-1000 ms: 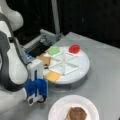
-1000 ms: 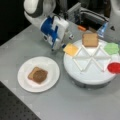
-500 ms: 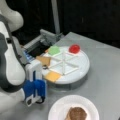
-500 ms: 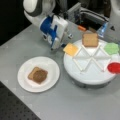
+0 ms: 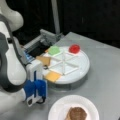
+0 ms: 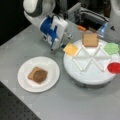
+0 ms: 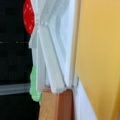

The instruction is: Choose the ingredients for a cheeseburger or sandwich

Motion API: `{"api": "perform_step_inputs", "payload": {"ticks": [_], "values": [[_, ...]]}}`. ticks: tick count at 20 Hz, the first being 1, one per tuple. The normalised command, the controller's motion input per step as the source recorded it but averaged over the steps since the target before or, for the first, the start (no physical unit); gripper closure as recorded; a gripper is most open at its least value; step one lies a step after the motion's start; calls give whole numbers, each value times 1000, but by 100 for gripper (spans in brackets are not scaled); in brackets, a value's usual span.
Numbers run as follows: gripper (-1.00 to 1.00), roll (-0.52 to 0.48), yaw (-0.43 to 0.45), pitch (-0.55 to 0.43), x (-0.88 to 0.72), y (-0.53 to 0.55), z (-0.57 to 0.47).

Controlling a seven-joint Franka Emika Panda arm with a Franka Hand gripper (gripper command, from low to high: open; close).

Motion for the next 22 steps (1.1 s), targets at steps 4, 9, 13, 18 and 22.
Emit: {"api": "perform_step_inputs", "payload": {"ticks": [4,9,13,18,22], "values": [[-100,251,106,-117,388,-211,-199],[-100,244,122,-115,370,-214,-181],[-100,238,131,-105,373,-206,-178],[-100,233,133,-90,389,-194,-175],[100,228,132,-82,407,-183,-182]]}}
